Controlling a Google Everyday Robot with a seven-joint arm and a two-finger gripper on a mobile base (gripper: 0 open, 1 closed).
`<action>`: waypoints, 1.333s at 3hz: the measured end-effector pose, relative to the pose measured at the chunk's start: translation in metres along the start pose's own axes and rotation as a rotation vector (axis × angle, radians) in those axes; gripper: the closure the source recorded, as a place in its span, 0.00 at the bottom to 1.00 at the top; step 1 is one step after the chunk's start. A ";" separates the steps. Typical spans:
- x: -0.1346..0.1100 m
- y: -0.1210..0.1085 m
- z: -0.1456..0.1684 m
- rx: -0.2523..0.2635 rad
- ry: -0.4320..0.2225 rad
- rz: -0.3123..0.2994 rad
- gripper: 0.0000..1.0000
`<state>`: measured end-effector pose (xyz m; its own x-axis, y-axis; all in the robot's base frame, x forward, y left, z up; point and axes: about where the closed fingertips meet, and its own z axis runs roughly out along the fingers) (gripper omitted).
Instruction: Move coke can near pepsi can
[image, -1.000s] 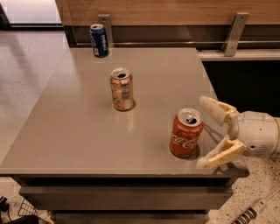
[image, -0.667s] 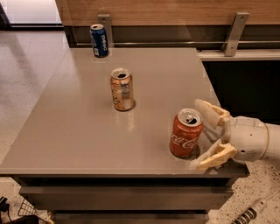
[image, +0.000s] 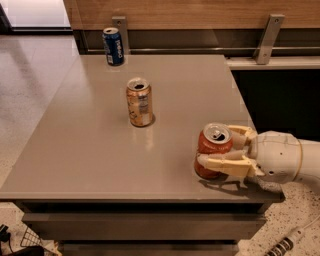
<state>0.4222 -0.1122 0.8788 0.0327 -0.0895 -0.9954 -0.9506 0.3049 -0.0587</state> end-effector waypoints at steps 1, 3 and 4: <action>-0.001 0.001 0.002 -0.004 0.001 -0.002 0.73; -0.003 0.002 0.005 -0.010 0.001 -0.005 1.00; -0.005 0.000 0.005 -0.012 0.003 -0.006 1.00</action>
Offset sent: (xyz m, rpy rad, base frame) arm -0.0002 0.0018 0.0007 -0.0011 -0.0013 0.0032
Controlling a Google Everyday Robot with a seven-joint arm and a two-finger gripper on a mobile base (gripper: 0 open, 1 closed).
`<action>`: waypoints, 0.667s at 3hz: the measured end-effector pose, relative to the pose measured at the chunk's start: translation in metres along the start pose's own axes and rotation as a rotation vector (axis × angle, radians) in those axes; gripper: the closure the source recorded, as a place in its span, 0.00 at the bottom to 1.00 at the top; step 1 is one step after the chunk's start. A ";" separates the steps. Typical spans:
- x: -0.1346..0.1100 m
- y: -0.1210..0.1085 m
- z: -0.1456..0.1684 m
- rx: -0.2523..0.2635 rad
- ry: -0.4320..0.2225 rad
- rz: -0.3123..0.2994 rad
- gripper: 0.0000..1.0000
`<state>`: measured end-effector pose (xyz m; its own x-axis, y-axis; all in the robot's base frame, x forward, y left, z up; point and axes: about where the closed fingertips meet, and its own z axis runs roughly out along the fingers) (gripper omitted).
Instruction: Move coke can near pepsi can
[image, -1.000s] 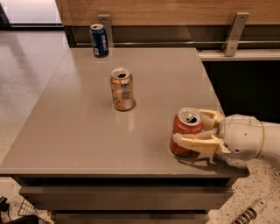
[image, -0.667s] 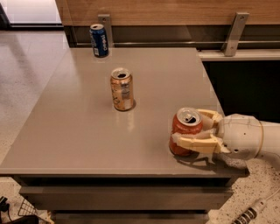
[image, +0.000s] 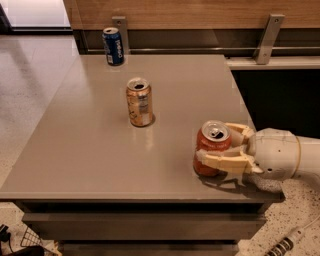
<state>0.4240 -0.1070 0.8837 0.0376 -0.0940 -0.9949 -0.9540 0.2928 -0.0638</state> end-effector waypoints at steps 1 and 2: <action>-0.024 -0.035 -0.007 0.020 0.017 0.010 1.00; -0.045 -0.084 -0.015 0.049 0.038 0.032 1.00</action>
Offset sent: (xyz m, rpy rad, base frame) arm 0.1575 -0.0812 0.1114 -0.0351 0.0392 -0.1363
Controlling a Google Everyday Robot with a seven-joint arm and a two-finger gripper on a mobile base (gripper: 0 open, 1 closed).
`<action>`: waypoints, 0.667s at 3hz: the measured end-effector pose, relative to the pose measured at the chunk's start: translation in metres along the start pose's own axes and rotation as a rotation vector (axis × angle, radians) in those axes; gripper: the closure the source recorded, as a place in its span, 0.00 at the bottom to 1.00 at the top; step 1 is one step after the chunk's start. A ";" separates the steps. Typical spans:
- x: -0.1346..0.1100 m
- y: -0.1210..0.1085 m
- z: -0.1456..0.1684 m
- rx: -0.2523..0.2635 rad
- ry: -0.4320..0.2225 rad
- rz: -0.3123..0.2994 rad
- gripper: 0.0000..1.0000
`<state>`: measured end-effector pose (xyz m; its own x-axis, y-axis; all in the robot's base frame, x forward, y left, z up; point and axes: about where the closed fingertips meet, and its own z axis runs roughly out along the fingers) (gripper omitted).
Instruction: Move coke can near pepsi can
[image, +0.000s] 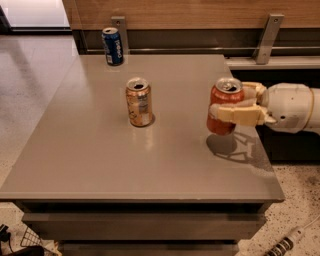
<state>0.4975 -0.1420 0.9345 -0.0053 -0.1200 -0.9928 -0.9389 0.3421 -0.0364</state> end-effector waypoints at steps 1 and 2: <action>-0.021 -0.087 0.010 0.052 0.027 0.034 1.00; -0.031 -0.144 0.041 0.059 0.058 0.054 1.00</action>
Offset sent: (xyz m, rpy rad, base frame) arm 0.2390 -0.0105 0.0897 -0.0531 -0.0009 -0.1155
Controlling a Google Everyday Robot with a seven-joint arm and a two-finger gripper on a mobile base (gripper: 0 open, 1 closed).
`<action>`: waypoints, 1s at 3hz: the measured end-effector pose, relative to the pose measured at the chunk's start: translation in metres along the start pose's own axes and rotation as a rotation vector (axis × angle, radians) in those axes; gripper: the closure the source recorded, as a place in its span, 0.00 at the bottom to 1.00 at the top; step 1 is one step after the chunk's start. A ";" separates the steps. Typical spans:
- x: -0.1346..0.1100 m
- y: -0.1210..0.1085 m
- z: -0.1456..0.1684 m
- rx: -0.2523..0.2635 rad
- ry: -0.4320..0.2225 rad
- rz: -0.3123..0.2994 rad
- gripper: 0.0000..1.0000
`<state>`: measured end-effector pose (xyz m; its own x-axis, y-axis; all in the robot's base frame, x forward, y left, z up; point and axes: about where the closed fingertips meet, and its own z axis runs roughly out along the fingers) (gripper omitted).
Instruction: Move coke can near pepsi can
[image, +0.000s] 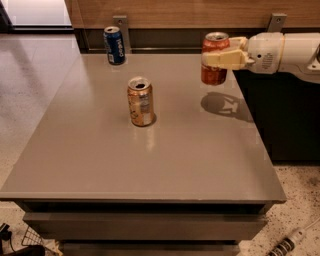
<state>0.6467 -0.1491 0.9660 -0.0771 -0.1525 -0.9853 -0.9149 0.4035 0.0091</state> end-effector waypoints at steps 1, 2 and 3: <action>-0.039 -0.044 0.052 0.064 0.009 -0.037 1.00; -0.055 -0.075 0.097 0.087 -0.033 -0.033 1.00; -0.060 -0.101 0.148 0.106 -0.054 -0.051 1.00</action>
Offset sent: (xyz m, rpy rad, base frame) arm 0.1669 0.0898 0.0493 0.0507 -0.0776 -0.1176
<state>0.8022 -0.0475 0.9993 -0.0074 -0.1278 -0.9918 -0.8699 0.4899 -0.0567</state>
